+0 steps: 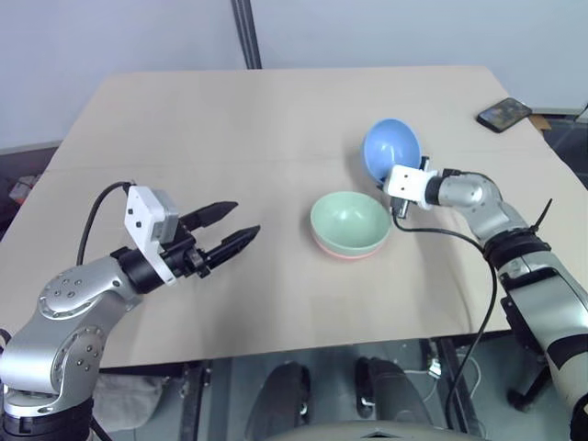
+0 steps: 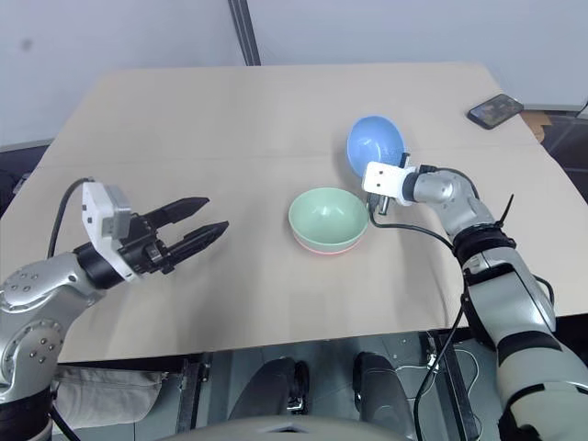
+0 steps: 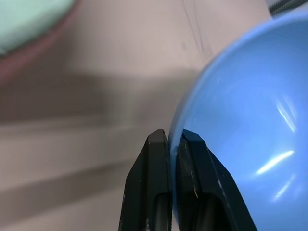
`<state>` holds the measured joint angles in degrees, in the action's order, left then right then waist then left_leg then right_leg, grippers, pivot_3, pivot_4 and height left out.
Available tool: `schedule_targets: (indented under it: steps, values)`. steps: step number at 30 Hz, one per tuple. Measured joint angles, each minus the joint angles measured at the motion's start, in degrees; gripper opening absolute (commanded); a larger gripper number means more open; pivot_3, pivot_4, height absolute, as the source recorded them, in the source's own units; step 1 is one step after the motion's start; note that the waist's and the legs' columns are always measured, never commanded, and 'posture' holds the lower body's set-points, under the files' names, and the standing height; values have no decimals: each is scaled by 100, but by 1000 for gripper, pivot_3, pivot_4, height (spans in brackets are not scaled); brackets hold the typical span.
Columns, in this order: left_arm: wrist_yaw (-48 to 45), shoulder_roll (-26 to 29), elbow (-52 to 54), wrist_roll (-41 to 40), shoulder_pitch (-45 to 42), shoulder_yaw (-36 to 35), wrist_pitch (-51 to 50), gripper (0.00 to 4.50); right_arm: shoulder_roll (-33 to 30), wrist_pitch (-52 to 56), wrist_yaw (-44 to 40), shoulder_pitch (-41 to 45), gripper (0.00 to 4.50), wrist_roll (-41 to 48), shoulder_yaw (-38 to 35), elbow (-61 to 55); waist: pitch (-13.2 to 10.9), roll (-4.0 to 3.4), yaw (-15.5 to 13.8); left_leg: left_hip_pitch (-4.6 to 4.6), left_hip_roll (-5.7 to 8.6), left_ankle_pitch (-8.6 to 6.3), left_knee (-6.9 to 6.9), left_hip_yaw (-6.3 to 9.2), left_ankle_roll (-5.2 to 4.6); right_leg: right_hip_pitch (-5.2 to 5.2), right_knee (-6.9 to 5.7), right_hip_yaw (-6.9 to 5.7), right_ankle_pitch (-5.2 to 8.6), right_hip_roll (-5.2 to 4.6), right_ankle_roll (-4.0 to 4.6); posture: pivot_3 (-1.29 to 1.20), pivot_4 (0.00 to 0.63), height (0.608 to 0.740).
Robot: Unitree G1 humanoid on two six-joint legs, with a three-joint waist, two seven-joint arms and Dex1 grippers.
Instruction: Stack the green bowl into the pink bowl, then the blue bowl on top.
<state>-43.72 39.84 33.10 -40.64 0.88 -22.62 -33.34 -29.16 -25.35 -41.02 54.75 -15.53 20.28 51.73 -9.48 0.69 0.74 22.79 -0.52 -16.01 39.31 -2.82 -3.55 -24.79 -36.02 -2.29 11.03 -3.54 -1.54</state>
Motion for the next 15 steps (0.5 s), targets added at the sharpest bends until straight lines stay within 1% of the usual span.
schedule_targets:
  steps: [3, 4, 5, 7, 9, 10, 11, 12, 13, 15]
  values:
    - [32, -40, -45, 12, -50, 92, 86, 3168, -218, 35, -509, -85, 108, 426, -267, -741, -4, -7, -2, 1, 0, 0, 0, 0, 0, 0, 1, -1, -1, -2, -1, 0, 150, 740]
    - [41, -56, -66, 15, -78, 109, 121, 3168, -290, 144, -680, -162, 108, 658, -397, -1099, -4, -7, -5, 1, 0, 0, -2, 3, 0, 0, 1, -3, -1, -2, -1, 0, 150, 740]
    - [50, -92, -88, 17, -126, 151, 156, 3168, -423, 467, -950, -370, 108, 1027, -575, -1736, -4, -7, -26, 2, 0, 0, -4, 8, 0, 1, 1, -7, -1, -5, -1, 0, 150, 740]
    - [57, -153, -144, 62, -172, 244, 238, 3168, -830, 1365, -1493, -971, 108, 1840, -851, -3290, -4, -7, -91, 5, 0, -1, -6, 17, -1, 2, 1, -17, -1, -11, -1, 0, 150, 740]
    - [57, -213, -296, 147, -206, 344, 342, 3168, -1396, 2724, -1915, -1693, 108, 2721, -1050, -5153, -4, -9, -148, 6, 0, -3, -12, 15, -2, 1, 4, -18, -1, -16, -1, 0, 150, 740]
    - [58, -221, -351, 192, -208, 361, 379, 3168, -1503, 3089, -1987, -1850, 108, 2933, -1071, -5603, -4, -9, -151, 4, -1, -3, -12, 16, -2, 2, 5, -20, -1, -17, -1, 0, 150, 740]
    - [53, -235, -436, 262, -249, 434, 425, 3168, -1624, 3683, -1994, -2061, 108, 3231, -1104, -6304, -4, -9, -140, 2, -1, -3, -11, 11, -2, 1, 6, -17, 0, -17, -1, 0, 150, 740]
    - [44, -238, -494, 305, -295, 499, 463, 3168, -1656, 4055, -1958, -2164, 108, 3387, -1111, -6677, -4, -9, -132, 0, -1, -4, -11, 8, -4, 1, 6, -14, 1, -17, 2, 0, 150, 740]
    - [29, -246, -582, 363, -372, 572, 525, 3168, -1657, 4557, -1870, -2280, 108, 3546, -1094, -7193, -4, -9, -127, -2, -2, -15, -10, 8, -23, 1, 4, -15, 5, -16, 25, 0, 150, 740]
    - [14, -246, -695, 434, -487, 643, 584, 3168, -1657, 4959, -1786, -2356, 108, 3611, -987, -7576, -4, -8, -140, -8, -2, -13, -4, 9, -22, 5, 2, -18, 2, -15, 37, 0, 150, 740]
